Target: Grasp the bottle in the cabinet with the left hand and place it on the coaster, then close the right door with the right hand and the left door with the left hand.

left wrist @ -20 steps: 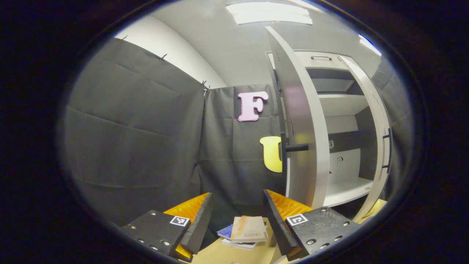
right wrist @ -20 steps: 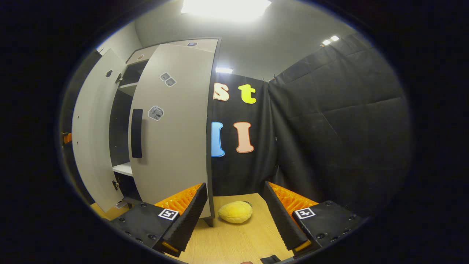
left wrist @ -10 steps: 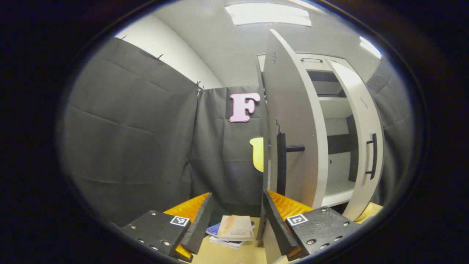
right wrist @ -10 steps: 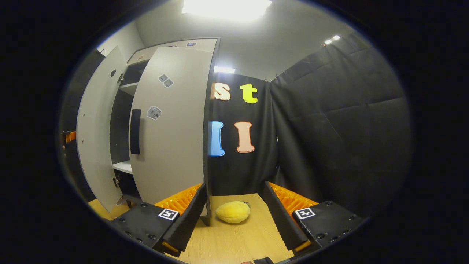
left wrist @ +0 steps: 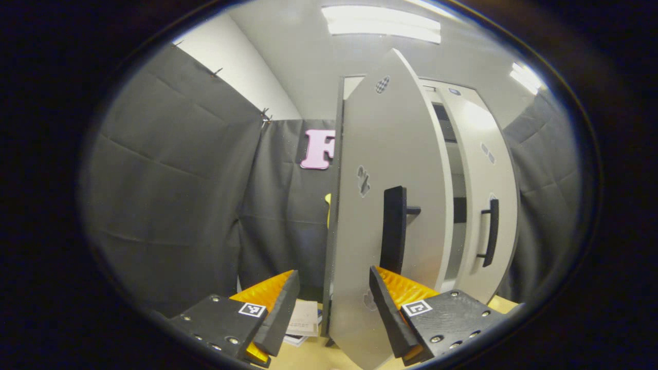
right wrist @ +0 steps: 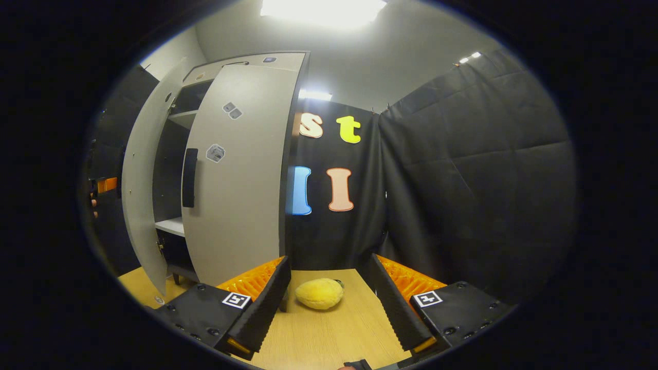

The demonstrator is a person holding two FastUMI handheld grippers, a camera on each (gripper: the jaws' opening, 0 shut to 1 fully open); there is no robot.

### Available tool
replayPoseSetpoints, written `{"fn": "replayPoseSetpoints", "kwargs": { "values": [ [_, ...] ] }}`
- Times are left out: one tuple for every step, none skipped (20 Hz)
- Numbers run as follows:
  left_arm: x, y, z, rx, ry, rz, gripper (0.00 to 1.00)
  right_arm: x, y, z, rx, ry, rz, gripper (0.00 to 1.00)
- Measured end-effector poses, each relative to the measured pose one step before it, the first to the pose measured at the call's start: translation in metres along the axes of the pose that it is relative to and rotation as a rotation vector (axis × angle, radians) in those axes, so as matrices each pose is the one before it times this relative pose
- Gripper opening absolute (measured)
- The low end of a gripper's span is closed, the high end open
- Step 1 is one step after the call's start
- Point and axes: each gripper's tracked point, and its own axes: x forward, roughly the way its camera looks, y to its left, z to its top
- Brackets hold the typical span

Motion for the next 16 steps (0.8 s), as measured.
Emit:
{"fn": "replayPoseSetpoints", "kwargs": {
  "values": [
    [0.00501,-0.01075,-0.00062,-0.00548,-0.0022,-0.01997,0.8,-0.003,-0.00071,-0.00129,0.00377,0.00337,0.0011,0.99],
    [0.00543,-0.0098,0.00079,-0.01102,-0.00697,-0.01464,0.8,0.00206,-0.00015,-0.00037,0.00351,0.00044,0.00123,0.99],
    [0.00525,-0.00793,0.00162,-0.00927,-0.00742,-0.00967,0.8,-0.00144,-0.00136,0.00067,0.00084,-0.00092,-0.00166,0.99],
    [0.00457,-0.00686,0.00159,-0.00562,-0.00398,-0.00411,0.8,-0.00377,-0.00131,-0.00106,-0.00045,0.00027,-0.00326,0.94],
    [0.00494,-0.0071,0.00038,-0.00622,0.00131,-0.00715,0.8,-0.00251,-0.0021,-0.00101,0.00159,0.00091,-0.00254,0.94],
    [0.00785,-0.00713,0.00022,-0.00618,0.00375,-0.01082,0.8,-0.00147,-0.0006,-0.00017,0.00506,0.0001,-0.00148,0.99],
    [0.00503,-0.00417,-0.00075,-0.00154,0.00525,-0.00754,0.8,-0.00234,-0.00079,0.00002,0.00845,-0.00058,-0.00064,0.99],
    [0.00371,-0.00324,0.00197,0.007,0.00079,-0.00365,0.8,-0.00062,-0.00061,-0.00055,0.00768,-0.00089,-0.00096,0.95],
    [-0.00124,-0.00291,-0.00258,0.01091,0.0005,0.00047,0.8,-0.00153,-0.00105,0.00031,0.00791,-0.00135,0.00003,0.94],
    [-0.00209,-0.00139,0.00125,0.00943,-0.00152,-0.00111,0.76,-0.00043,-0.0004,0.00019,0.00803,-0.00231,0.00028,0.94],
    [-0.00143,-0.00046,0.00126,0.00751,-0.00252,-0.00086,0.78,-0.00142,-0.00093,0.00054,0.00854,-0.00276,0.00311,0.94],
    [-0.00219,0.00047,0.00065,0.00833,-0.00109,0.00032,0.81,0.00062,0.00169,0.0014,0.01019,-0.003,0.0067,0.99],
    [0.00026,0.001,0.00059,0.01005,-0.00263,0.00416,0.8,0.00007,0.0008,0.00169,0.00717,-0.00326,0.00716,0.99],
    [-0.0016,0.00057,0.00149,0.00857,-0.00177,0.00488,0.8,0.00024,0.00164,0.00189,0.00711,-0.00433,0.01075,0.99],
    [-0.00005,-0.0001,0.00048,0.00658,-0.00026,0.00481,0.77,0.00016,0.00205,0.00302,0.00688,-0.00662,0.01378,0.99],
    [-0.00075,-0.00032,0.00072,0.00755,0.00105,0.00212,0.8,0.00021,0.00161,0.00271,0.00517,-0.00704,0.01608,0.99]
  ]
}}
